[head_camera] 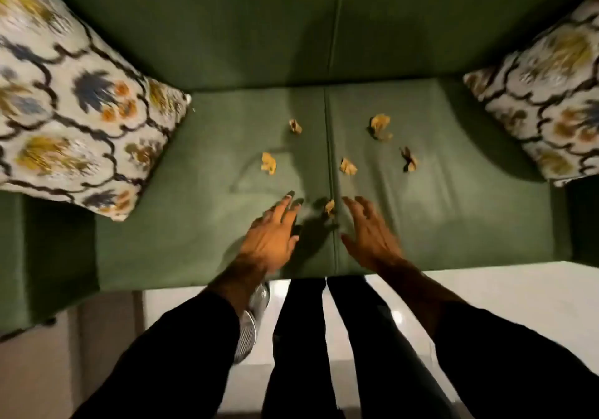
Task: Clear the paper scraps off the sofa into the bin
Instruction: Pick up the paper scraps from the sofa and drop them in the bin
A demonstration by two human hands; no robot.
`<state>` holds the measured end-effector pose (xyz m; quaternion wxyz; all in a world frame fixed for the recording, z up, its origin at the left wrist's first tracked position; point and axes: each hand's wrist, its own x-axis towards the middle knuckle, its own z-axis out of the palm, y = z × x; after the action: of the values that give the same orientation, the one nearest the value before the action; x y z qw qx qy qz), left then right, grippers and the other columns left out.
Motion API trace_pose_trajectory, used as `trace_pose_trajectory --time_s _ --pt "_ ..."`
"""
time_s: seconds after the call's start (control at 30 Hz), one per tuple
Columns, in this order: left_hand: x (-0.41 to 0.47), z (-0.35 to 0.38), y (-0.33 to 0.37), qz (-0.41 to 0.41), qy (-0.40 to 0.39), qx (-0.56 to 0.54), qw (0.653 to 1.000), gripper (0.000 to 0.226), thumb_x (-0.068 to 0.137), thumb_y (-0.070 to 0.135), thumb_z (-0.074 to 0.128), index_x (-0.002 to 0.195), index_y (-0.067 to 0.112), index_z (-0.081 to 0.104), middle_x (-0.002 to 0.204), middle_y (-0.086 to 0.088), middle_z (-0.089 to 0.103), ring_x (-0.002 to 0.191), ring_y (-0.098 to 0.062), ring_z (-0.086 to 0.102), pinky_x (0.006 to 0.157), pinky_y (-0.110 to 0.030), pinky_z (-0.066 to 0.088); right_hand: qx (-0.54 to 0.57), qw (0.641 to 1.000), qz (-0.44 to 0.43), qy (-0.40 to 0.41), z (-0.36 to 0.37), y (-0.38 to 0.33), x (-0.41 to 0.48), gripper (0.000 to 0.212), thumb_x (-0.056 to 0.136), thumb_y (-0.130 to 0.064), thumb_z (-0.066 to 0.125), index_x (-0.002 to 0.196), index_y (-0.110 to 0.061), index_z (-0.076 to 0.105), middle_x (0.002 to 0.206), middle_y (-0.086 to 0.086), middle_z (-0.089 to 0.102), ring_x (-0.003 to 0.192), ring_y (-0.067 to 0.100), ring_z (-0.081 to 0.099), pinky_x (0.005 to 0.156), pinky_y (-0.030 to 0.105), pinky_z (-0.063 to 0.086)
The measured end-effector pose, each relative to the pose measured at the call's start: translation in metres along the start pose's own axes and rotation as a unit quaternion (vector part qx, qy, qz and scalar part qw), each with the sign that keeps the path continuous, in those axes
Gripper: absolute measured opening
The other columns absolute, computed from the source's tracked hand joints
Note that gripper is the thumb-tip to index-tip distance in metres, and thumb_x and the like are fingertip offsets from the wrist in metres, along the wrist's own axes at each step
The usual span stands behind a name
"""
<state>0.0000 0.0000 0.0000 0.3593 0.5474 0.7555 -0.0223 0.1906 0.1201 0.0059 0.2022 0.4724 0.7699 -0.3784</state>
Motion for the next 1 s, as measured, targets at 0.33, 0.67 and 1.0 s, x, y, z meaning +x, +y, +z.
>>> trace_pose_trajectory --time_s 0.33,0.67,1.0 --pt "0.094 0.037 -0.033 -0.1 0.139 0.008 0.985 0.066 0.088 0.02 0.06 0.15 0.018 0.037 0.163 -0.011 0.028 0.148 -0.031 0.032 0.116 -0.049 0.034 -0.028 0.999 -0.023 -0.021 0.063 0.019 0.104 0.046 0.098 -0.027 0.063 0.142 -0.027 0.051 0.147 0.008 0.038 0.127 0.03 0.046 0.099 0.036 0.046" --pt "0.141 0.014 -0.065 -0.104 0.141 -0.004 0.985 0.031 0.09 0.001 0.046 0.116 0.008 0.06 0.138 -0.016 0.048 0.12 -0.036 0.048 0.091 -0.044 0.046 0.073 0.987 -0.04 0.14 0.013 0.029 0.14 0.015 0.102 -0.018 0.058 0.109 -0.017 0.071 0.119 0.005 0.062 0.099 0.012 0.057 0.088 0.026 0.049" --pt "0.094 0.059 -0.055 -0.157 0.207 -0.136 0.956 0.024 0.083 -0.006 0.049 0.095 0.009 0.063 0.111 -0.013 0.053 0.105 -0.03 0.051 0.079 -0.038 0.043 0.105 0.979 0.005 0.175 0.019 0.044 0.165 0.007 0.09 -0.016 0.075 0.094 -0.019 0.071 0.141 0.006 0.045 0.117 0.005 0.043 0.097 0.013 0.049"
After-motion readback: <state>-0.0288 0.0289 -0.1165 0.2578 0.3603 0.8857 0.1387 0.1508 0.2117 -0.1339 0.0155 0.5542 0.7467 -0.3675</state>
